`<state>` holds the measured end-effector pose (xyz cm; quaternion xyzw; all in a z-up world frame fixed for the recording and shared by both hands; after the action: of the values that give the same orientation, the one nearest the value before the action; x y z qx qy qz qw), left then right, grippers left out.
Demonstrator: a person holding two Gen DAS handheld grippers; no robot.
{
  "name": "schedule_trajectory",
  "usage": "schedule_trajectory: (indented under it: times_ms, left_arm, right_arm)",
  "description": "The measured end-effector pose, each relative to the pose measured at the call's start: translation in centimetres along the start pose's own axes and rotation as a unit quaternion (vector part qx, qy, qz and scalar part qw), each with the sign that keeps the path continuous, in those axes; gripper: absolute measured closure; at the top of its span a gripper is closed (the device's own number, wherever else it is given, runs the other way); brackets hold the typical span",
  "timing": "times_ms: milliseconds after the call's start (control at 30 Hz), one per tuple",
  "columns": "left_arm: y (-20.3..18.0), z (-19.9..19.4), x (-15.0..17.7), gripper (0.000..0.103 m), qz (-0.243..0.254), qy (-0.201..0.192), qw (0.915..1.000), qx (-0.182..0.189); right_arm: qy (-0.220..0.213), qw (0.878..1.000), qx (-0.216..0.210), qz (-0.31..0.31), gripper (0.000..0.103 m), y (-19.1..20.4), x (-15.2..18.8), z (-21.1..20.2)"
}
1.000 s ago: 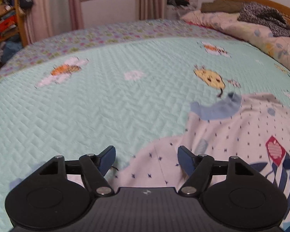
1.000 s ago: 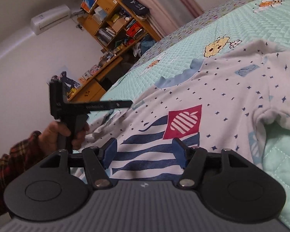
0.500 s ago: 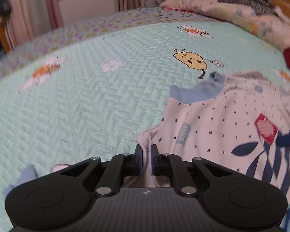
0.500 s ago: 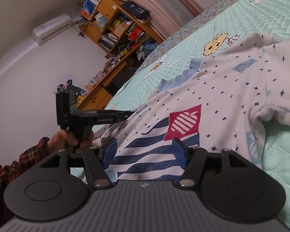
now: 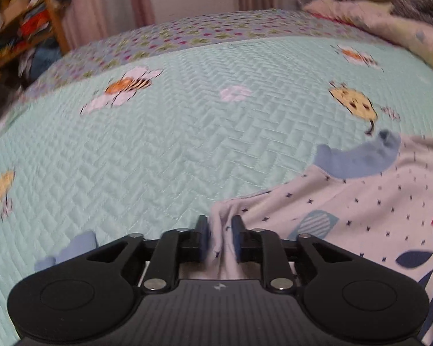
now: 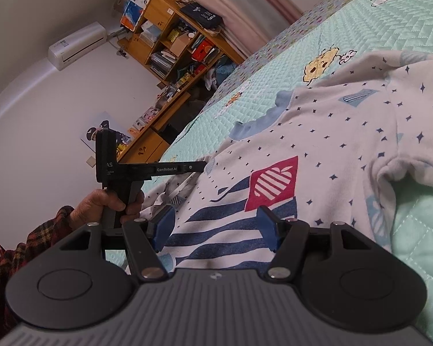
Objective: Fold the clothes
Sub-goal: 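Grasp the romper body edge with the left gripper and tug it flat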
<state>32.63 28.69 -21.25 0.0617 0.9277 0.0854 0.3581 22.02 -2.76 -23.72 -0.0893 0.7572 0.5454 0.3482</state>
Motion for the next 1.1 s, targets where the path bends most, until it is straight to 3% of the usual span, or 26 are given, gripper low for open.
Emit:
schedule_trajectory:
  times_ms: [100, 200, 300, 433, 533, 700, 733, 800, 833, 900, 967, 1067, 1100]
  left_arm:
    - [0.5, 0.0, 0.2, 0.074, -0.024, 0.002, 0.9997, 0.003]
    - [-0.4, -0.1, 0.7, 0.074, 0.0, -0.013, 0.9998, -0.017]
    - [-0.7, -0.1, 0.9, 0.074, 0.003, -0.025, 0.9994, -0.023]
    - [0.1, 0.0, 1.0, 0.074, -0.023, -0.025, 0.9994, -0.001]
    - [0.4, 0.2, 1.1, 0.074, -0.037, -0.023, 0.999, 0.011]
    - [0.8, 0.5, 1.0, 0.075, -0.049, -0.015, 0.9984, 0.025]
    - [0.9, 0.5, 1.0, 0.075, -0.05, -0.013, 0.9983, 0.028]
    - [1.0, 0.7, 0.8, 0.074, -0.051, -0.007, 0.9981, 0.034]
    - [1.0, 0.8, 0.8, 0.074, -0.05, -0.005, 0.9981, 0.036]
    - [1.1, 0.8, 0.8, 0.067, -0.055, -0.007, 0.9976, 0.041]
    - [1.1, 0.8, 0.9, 0.059, -0.065, -0.011, 0.9967, 0.046]
    - [0.8, 0.7, 0.9, 0.04, -0.075, -0.017, 0.996, 0.045]
    - [0.6, 0.6, 0.9, 0.034, -0.077, -0.019, 0.9959, 0.044]
  right_arm:
    - [0.004, 1.0, 0.004, 0.002, 0.039, 0.3, -0.2, 0.0]
    - [0.007, 1.0, 0.019, 0.003, 0.038, 0.8, -0.9, -0.3]
    - [-0.006, 0.995, 0.058, -0.085, 0.036, 2.7, -3.3, -0.4]
    - [0.065, 0.968, 0.12, -0.208, 0.036, 4.1, -6.3, 4.2]
    - [0.104, 0.977, 0.057, -0.176, 0.042, 4.6, -7.5, 9.1]
    - [0.097, 0.992, 0.005, -0.081, 0.073, 4.2, -9.7, 17.2]
    - [0.117, 0.99, 0.016, -0.074, 0.073, 3.4, -9.4, 18.7]
    - [0.169, 0.976, 0.095, -0.096, 0.088, 0.8, -8.6, 20.7]
    - [0.182, 0.971, 0.123, -0.096, 0.103, -0.4, -8.4, 21.1]
    - [0.137, 0.981, 0.128, -0.044, 0.103, -2.8, -9.6, 19.1]
    - [0.111, 0.983, 0.141, -0.035, 0.103, -3.2, -10.3, 17.4]
    - [0.1, 0.977, 0.176, -0.06, 0.103, -1.7, -10.1, 17.2]
    - [0.097, 0.974, 0.189, -0.082, 0.097, -0.8, -10.1, 17.6]
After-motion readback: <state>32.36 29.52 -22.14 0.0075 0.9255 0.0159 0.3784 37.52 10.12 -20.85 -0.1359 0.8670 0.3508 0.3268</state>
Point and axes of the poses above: each gripper's, at about its wrist camera, not at the fingertips, and z roughly the way its jaws point, y to its left, x to its underside, the point moved 6 cm from there along z, roughly the way its jaws point, and after that the axes turned 7 degrees about -x, right-handed, at the moved point
